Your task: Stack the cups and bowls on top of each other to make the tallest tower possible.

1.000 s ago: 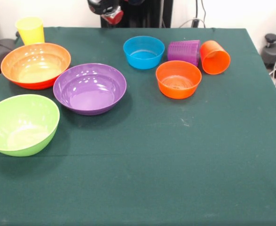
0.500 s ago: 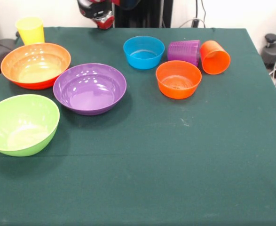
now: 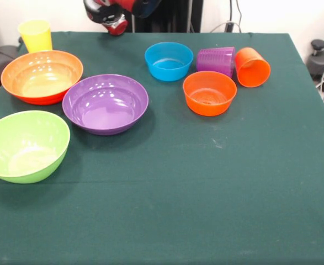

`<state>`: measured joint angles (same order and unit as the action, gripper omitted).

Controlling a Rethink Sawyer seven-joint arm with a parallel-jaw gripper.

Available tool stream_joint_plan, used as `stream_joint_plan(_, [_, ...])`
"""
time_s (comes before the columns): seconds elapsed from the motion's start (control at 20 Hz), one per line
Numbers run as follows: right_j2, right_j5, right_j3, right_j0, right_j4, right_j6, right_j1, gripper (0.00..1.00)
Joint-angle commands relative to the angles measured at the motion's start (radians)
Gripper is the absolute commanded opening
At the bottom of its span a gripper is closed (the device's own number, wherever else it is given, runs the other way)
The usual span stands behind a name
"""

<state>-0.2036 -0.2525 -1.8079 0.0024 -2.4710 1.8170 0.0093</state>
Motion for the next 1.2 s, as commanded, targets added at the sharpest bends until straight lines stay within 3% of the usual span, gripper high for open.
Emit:
stream_joint_plan(0.05, [0.041,-0.011,0.256,0.036,0.039,0.148,0.041,0.0])
stream_joint_plan(0.35, [0.015,-0.009,0.236,0.04,0.085,0.107,-0.002,0.0])
stream_joint_plan(0.85, [0.015,0.097,0.044,0.022,0.169,-0.089,-0.234,0.0])
stream_joint_plan(1.2, [0.017,0.107,0.033,0.033,0.16,-0.084,-0.244,0.0])
